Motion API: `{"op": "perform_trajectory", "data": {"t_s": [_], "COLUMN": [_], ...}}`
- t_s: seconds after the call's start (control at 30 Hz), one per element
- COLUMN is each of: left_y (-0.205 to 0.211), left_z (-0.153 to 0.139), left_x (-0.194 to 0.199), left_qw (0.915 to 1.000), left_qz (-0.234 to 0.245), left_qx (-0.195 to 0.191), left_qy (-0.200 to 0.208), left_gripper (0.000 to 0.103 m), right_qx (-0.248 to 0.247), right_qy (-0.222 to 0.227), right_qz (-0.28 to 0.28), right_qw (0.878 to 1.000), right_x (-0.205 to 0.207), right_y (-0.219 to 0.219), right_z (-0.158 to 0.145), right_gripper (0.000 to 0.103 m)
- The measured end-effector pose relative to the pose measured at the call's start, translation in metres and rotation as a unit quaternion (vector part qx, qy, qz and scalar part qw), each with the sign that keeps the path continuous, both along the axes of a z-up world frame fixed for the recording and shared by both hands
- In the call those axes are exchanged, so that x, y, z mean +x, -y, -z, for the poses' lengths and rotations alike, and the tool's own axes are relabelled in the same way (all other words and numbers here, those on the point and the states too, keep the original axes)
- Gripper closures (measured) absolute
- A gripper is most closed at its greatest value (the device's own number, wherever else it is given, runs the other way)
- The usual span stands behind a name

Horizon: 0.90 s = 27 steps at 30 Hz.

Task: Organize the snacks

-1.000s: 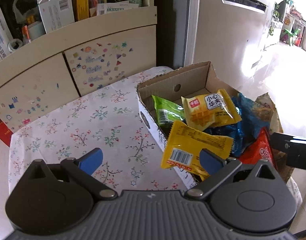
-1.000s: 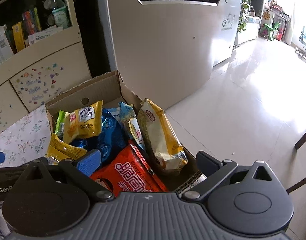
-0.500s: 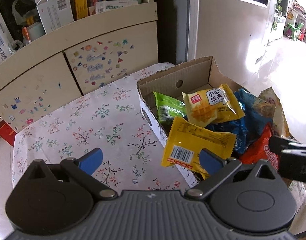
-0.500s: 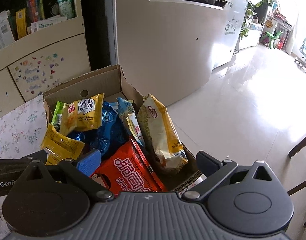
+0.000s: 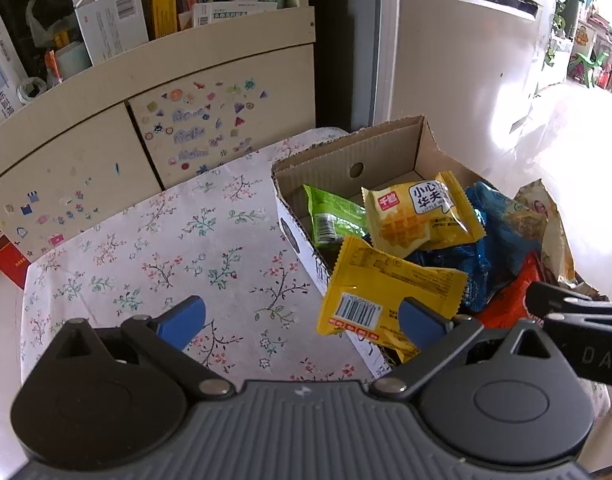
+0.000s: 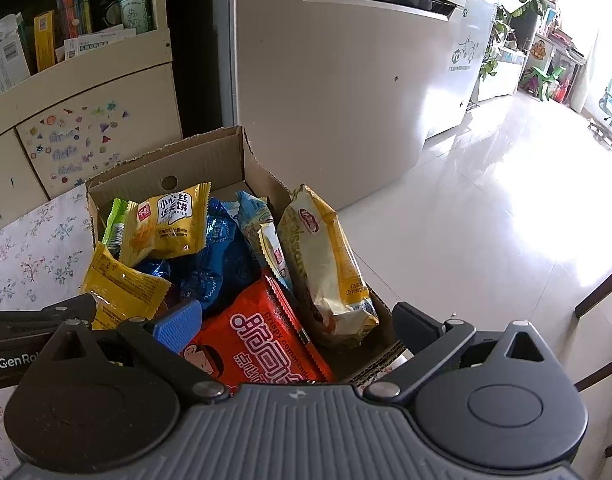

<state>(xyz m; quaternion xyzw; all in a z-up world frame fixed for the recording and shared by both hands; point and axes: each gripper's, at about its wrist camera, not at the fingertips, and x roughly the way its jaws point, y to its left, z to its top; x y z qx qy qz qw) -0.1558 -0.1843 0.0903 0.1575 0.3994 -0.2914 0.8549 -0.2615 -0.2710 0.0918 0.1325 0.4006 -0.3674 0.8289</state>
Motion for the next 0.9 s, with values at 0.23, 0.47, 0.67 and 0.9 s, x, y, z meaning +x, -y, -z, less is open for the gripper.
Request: {"op": "perform_trajectory", "data": {"t_s": [0.23, 0.47, 0.67, 0.9], "left_y": [0.002, 0.001, -0.004, -0.019], "left_z": [-0.001, -0.006, -0.009, -0.012], "left_x": [-0.001, -0.004, -0.003, -0.002], "left_qw": [0.9999, 0.9997, 0.9998, 0.9998], "left_qz": [0.003, 0.006, 0.005, -0.007], "left_qx": [0.004, 0.007, -0.002, -0.004], "left_qy": [0.009, 0.022, 0.019, 0.02], "left_gripper": [0.001, 0.001, 0.001, 0.001], "right_qx": [0.0, -0.001, -0.003, -0.003], "right_qy": [-0.001, 0.001, 0.009, 0.014], "right_qz": [0.002, 0.003, 0.0, -0.02], "right_qw": [1.0, 1.0, 1.0, 1.0], "right_x": [0.001, -0.001, -0.002, 0.002], "right_y": [0.0, -0.001, -0.004, -0.015], "right_z": [0.0, -0.001, -0.005, -0.008], "right_gripper": [0.0, 0.0, 0.0, 0.0]}}
